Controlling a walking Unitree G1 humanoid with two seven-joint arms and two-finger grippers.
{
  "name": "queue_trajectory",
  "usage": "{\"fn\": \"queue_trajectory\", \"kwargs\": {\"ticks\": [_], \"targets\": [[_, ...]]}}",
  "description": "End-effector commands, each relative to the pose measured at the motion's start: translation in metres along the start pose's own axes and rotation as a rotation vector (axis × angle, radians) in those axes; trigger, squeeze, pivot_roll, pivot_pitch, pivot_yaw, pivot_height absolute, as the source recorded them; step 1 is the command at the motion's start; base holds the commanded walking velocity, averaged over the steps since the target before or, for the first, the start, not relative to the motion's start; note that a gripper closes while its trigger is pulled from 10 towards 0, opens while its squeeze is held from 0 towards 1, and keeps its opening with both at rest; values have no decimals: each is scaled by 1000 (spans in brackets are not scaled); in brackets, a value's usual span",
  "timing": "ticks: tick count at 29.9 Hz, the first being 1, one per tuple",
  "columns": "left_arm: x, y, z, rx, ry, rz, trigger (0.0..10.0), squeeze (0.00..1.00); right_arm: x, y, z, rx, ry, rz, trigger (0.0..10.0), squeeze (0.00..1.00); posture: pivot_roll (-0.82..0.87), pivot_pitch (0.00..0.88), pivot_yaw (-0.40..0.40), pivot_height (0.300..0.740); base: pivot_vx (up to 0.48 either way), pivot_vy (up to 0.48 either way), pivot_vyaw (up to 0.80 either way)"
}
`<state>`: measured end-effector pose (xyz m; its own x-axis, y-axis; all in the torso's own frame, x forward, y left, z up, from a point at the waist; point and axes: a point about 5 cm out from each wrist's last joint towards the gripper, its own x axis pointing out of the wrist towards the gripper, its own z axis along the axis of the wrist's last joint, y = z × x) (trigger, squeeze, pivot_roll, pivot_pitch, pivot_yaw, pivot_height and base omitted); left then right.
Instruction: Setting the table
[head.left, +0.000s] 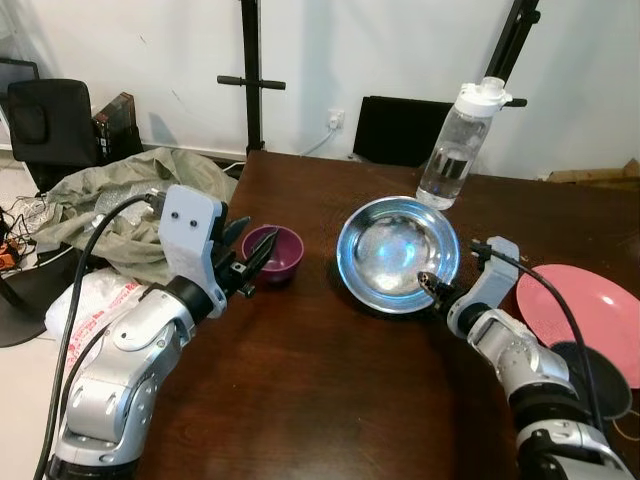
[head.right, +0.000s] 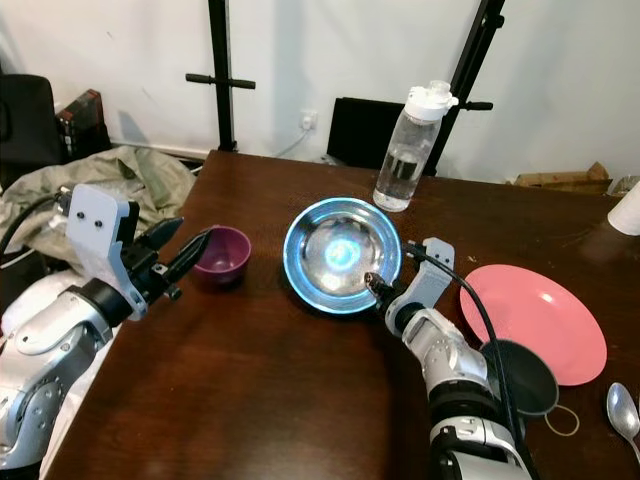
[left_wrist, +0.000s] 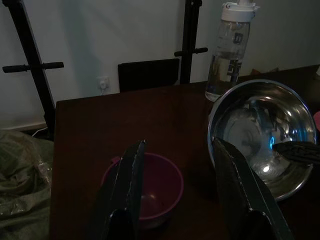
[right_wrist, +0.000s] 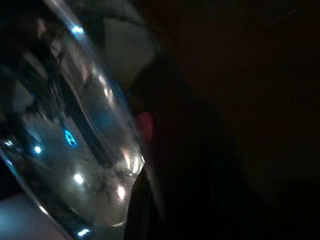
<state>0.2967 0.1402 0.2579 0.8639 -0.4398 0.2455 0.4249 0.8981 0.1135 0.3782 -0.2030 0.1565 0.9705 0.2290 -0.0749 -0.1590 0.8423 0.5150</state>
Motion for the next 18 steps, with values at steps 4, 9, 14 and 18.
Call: {"fn": "queue_trajectory", "kwargs": {"ticks": [4,9,14,18], "targets": [[0,-1,-4,-7,9,-2,10000,0,-8,-8,-15,65,1,-3,0,0,121,158,22,740,0,0,0],[1,-2,-5,-7,10,-2,10000,0,-11,-2,-11,88,-65,37,0,0,120,157,22,740,0,0,0],[1,-3,-7,-5,18,-4,10000,0,-15,5,-2,108,-144,85,0,0,120,157,22,740,0,0,0],[0,-6,-12,7,54,-4,10000,0,-20,17,13,127,-245,161,0,0,125,152,23,740,0,0,0]]}}
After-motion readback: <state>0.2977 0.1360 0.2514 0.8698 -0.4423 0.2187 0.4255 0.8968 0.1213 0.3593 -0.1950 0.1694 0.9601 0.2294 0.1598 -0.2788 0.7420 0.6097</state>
